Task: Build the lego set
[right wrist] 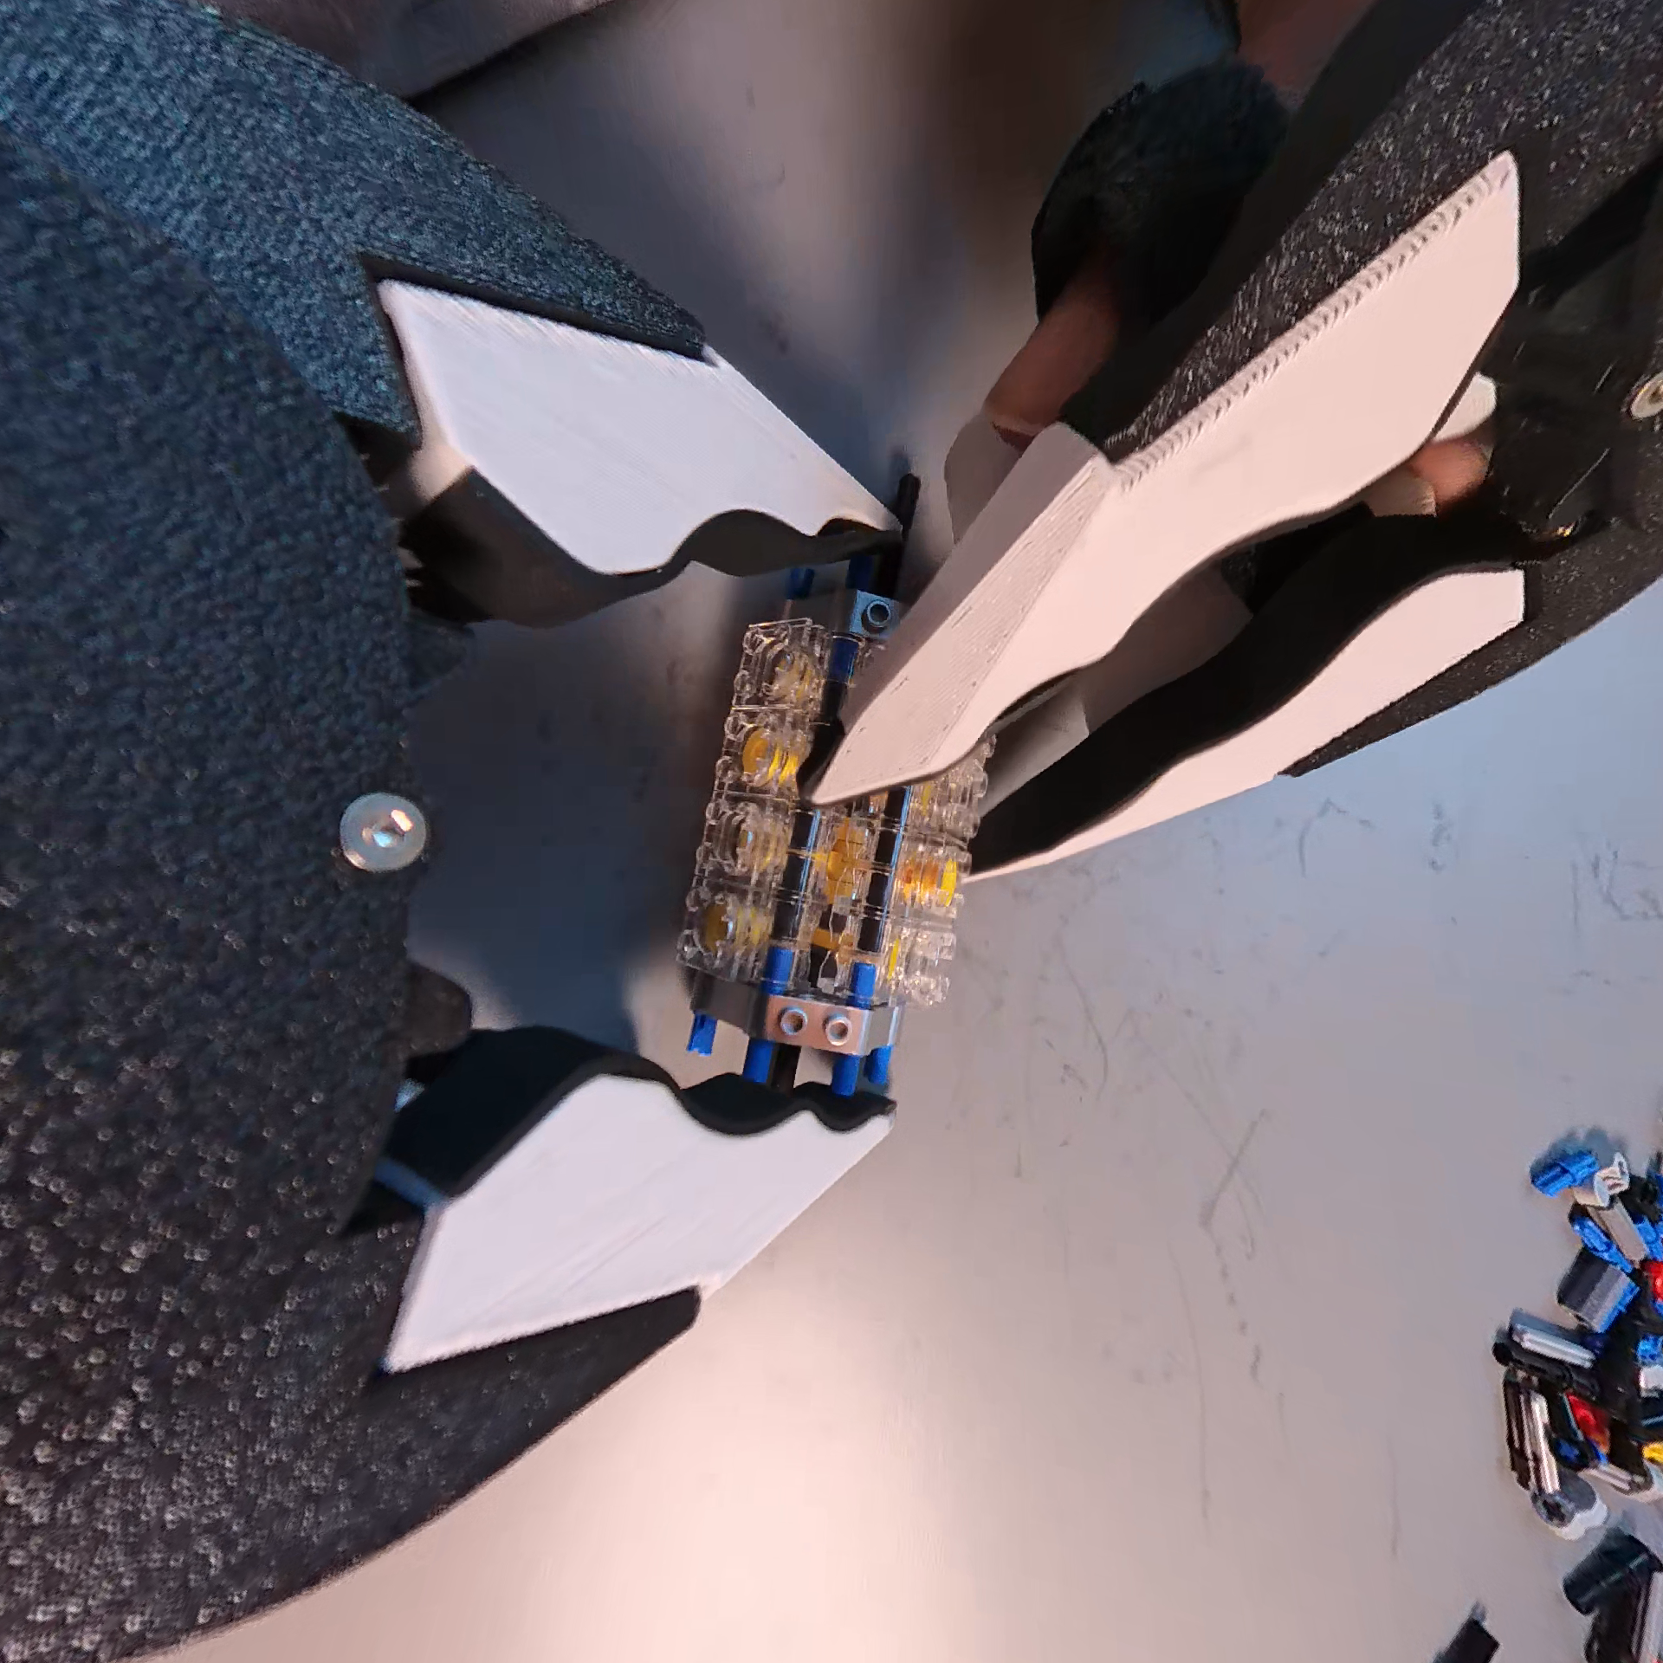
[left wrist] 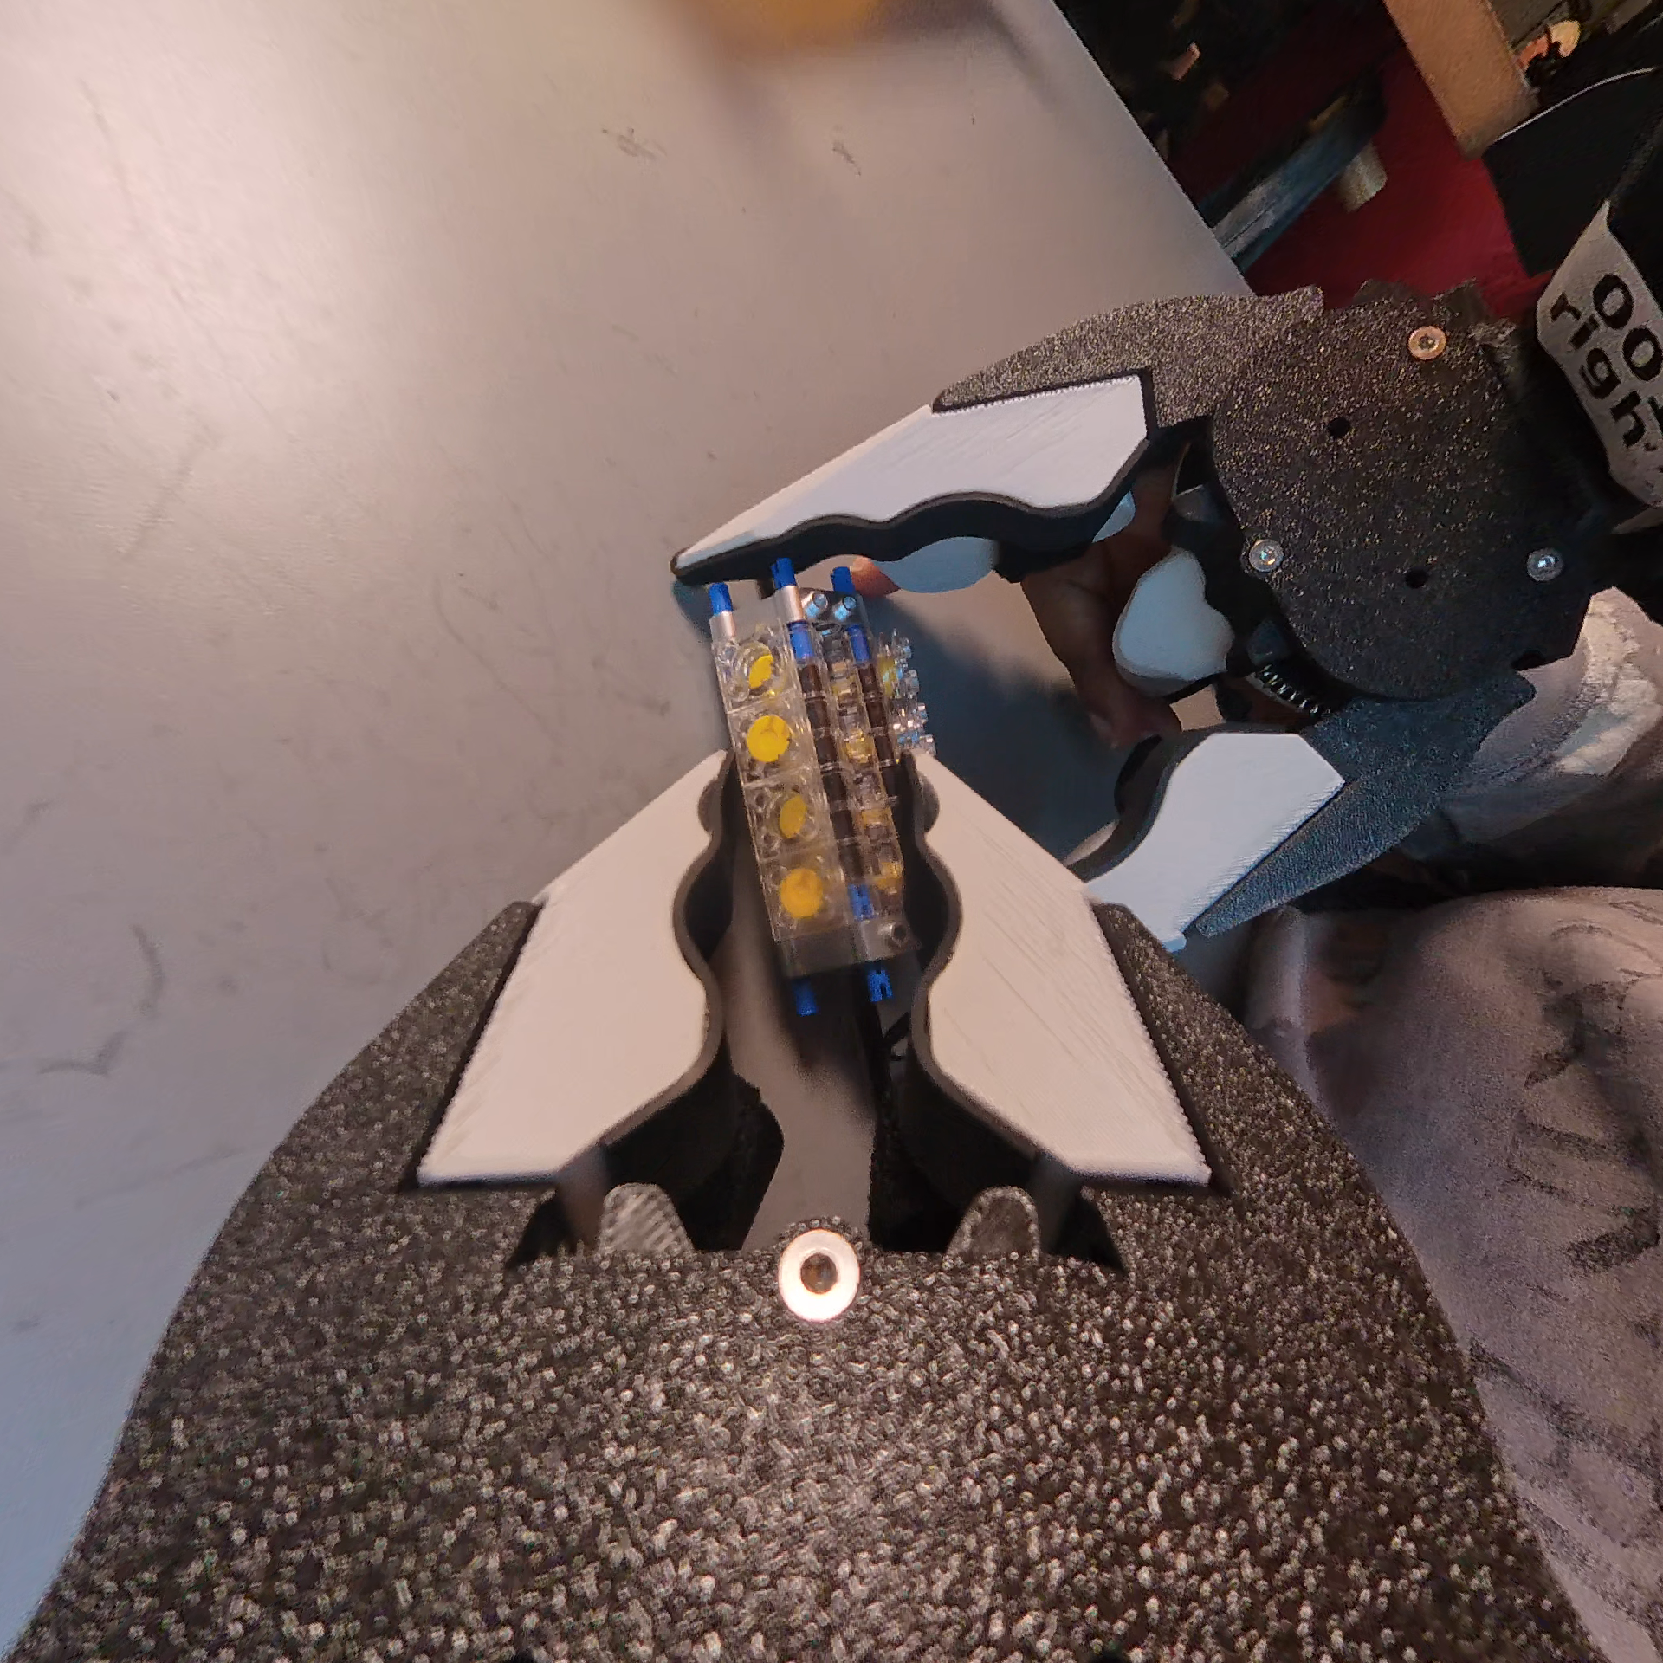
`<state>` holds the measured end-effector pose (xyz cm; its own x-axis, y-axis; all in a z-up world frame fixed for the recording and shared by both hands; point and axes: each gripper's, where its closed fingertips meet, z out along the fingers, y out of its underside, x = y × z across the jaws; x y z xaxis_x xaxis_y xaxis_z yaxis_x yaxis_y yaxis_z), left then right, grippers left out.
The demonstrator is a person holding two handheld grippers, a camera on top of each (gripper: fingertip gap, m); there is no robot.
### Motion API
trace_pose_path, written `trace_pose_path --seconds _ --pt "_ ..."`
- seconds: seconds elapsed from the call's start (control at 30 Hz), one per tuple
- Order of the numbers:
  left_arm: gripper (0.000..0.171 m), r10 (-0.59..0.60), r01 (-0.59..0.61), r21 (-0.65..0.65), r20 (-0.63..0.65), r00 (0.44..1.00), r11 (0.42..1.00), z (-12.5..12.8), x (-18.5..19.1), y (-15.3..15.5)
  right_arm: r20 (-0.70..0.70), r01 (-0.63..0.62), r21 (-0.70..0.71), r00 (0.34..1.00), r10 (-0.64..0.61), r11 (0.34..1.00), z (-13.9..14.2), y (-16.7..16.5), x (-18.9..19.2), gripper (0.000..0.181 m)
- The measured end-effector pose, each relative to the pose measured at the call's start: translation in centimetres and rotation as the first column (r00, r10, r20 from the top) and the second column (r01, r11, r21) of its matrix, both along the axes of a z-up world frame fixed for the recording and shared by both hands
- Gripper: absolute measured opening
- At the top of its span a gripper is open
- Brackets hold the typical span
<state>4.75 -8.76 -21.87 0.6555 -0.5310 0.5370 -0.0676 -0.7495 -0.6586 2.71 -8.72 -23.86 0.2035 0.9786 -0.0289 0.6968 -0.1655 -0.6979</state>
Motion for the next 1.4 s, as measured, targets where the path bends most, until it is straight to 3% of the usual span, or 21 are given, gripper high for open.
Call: trace_pose_path --seconds 0.47,0.5,0.6,0.67,0.77,0.87,1.07,1.17,1.23,1.4 --pt "0.032 0.034 -0.034 0.041 -0.004 0.999 0.999 0.2 -0.6 0.5 -0.028 -0.001 0.016 1.000 0.001 1.000 0.1 -0.9 -1.1 0.112" --pt "0.022 0.046 -0.045 0.078 -0.015 0.999 0.996 0.5 -0.9 0.7 -0.031 -0.014 0.038 0.999 0.015 0.999 0.3 -0.8 -1.2 0.113" --pt "0.021 0.037 -0.038 0.174 0.009 0.999 0.984 2.3 -1.3 0.6 -0.065 -0.107 0.206 0.990 0.123 0.973 1.8 -0.6 -1.6 0.112" --pt "0.019 0.020 -0.021 0.179 0.008 1.000 0.984 2.2 -1.3 0.2 -0.028 -0.201 0.236 0.977 0.213 0.951 1.4 -1.0 -1.3 0.112" --pt "0.018 0.003 -0.019 0.196 0.084 0.996 0.980 3.1 -1.2 0.1 -0.064 -0.257 0.253 0.957 0.281 0.933 2.0 -1.2 -1.2 0.114" --pt "0.020 -0.015 -0.010 0.133 0.185 0.983 0.991 3.6 -1.1 0.2 -0.094 -0.303 0.257 0.937 0.336 0.918 2.7 -1.1 -1.0 0.112" --pt "0.048 -0.026 0.032 -0.010 0.372 0.928 0.999 4.1 -0.5 0.2 -0.128 -0.342 0.391 0.899 0.418 0.855 4.6 -1.2 -1.3 0.112" --pt "0.031 -0.084 0.099 -0.005 0.480 0.873 0.995 5.6 0.6 -0.4 -0.101 -0.355 0.515 0.879 0.466 0.780 5.8 -1.2 -1.7 0.112" --pt "0.028 -0.084 0.079 0.031 0.506 0.858 0.996 6.3 0.7 -0.1 -0.091 -0.342 0.581 0.874 0.477 0.738 6.5 -1.0 -1.9 0.112" --pt "0.025 -0.059 0.058 0.022 0.609 0.791 0.998 7.4 0.2 0.4 -0.153 -0.311 0.559 0.872 0.464 0.768 7.4 -0.6 -2.3 0.112"
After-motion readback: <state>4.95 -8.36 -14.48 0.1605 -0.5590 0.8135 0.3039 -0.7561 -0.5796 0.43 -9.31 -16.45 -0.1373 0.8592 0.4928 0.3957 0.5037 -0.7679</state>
